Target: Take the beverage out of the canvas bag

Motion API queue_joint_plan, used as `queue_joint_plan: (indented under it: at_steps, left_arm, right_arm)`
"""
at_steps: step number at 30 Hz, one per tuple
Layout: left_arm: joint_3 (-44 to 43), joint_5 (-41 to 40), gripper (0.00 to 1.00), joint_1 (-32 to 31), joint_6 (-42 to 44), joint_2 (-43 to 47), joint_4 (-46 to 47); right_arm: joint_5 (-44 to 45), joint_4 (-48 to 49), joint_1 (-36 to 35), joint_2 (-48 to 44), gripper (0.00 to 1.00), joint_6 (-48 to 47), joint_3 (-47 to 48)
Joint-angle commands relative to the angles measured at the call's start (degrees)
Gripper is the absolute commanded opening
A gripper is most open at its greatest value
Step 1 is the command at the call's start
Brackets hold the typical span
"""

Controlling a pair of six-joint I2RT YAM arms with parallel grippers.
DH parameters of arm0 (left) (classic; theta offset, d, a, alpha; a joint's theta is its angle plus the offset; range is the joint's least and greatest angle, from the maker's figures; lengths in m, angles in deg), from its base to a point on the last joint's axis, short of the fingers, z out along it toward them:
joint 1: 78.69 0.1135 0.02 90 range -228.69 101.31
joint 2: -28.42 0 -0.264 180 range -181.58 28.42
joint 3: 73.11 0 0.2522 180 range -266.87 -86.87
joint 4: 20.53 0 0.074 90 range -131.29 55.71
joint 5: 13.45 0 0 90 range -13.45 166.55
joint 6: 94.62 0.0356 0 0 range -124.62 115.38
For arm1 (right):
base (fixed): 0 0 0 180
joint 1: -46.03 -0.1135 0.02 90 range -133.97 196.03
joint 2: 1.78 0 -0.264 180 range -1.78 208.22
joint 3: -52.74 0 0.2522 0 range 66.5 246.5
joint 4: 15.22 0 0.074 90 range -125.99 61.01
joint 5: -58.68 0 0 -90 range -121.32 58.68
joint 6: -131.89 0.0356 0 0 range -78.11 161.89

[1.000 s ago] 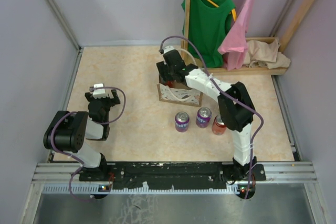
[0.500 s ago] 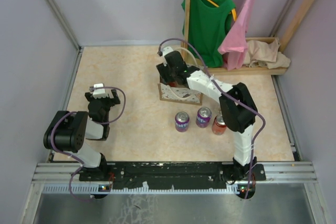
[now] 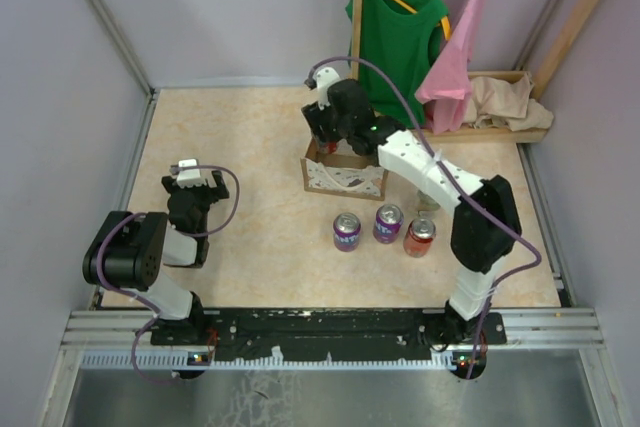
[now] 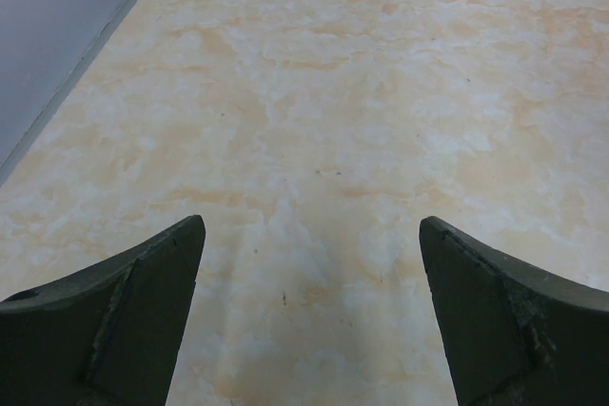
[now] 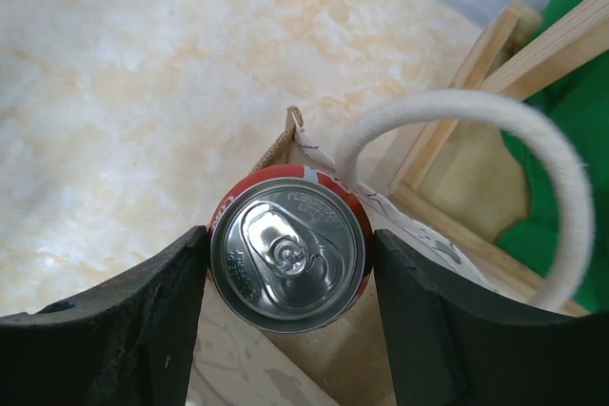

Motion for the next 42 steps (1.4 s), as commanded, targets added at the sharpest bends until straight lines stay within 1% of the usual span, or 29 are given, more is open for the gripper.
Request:
queue_joint_plan:
  at_steps: [1,4,8,11,13,17,20,24,25,27,30,36,40,42]
  left_arm:
    - [0.34,-0.2,1.0,-0.06,0.24,-0.42,1.05]
    - [0.3,-0.22,1.0,-0.07,0.27,-0.41,1.05]
    - [0.36,-0.22,1.0,-0.1,0.28,-0.39,1.05]
    - [0.36,-0.22,1.0,-0.03,0.29,-0.41,1.05]
    - [0.36,-0.23,1.0,-0.06,0.28,-0.36,1.05]
    - [0.36,-0.16,1.0,-0.07,0.28,-0.37,1.05]
    - [0.35,-0.22,1.0,-0.05,0.28,-0.37,1.05]
    - [0.32,-0.15,1.0,-0.09,0.26,-0.35,1.05]
    - [0.28,-0.17,1.0,-0.05,0.28,-0.42,1.04]
    - [0.29,-0.17,1.0,-0.05,0.23,-0.38,1.04]
    - [0.34,-0.23,1.0,-0.1,0.28,-0.36,1.05]
    - [0.3,-0.22,1.0,-0.08,0.27,-0.41,1.05]
    - [0.35,-0.23,1.0,-0.09,0.28,-0.35,1.03]
    - [0.3,-0.23,1.0,-0.08,0.29,-0.34,1.05]
  right_arm:
    - [-1.37,4.48,0.16,-11.58,0.0,-0.29,4.35]
    - [-1.4,2.91,0.14,-16.02,0.0,1.05,3.96]
    - [-1.91,-1.76,0.06,-21.83,0.0,2.5,3.87]
    - [-1.45,-4.14,-0.18,-27.7,0.0,4.07,1.73]
    - [0.88,-5.93,-1.29,-31.99,0.0,4.38,-0.49]
    - [9.07,-10.32,-6.44,-40.09,0.0,4.59,-6.1]
    - [11.54,-13.7,-8.37,-45.54,0.0,7.45,-11.72]
    - [9.65,-13.74,-8.88,-54.09,0.0,12.18,-23.62]
    - [7.77,-13.48,-8.95,-56.3,0.0,13.11,-26.27]
    - [7.11,-14.74,-9.21,-59.82,0.0,15.63,-30.36]
    - [7.22,-18.17,-9.5,-63.17,0.0,18.52,-34.54]
    - [4.07,-18.6,-10.17,-67.98,0.0,23.59,-42.95]
    - [2.73,-17.72,-11.4,-68.35,0.0,25.0,-46.27]
    - [3.29,-16.67,-13.41,-67.5,0.0,25.41,-47.77]
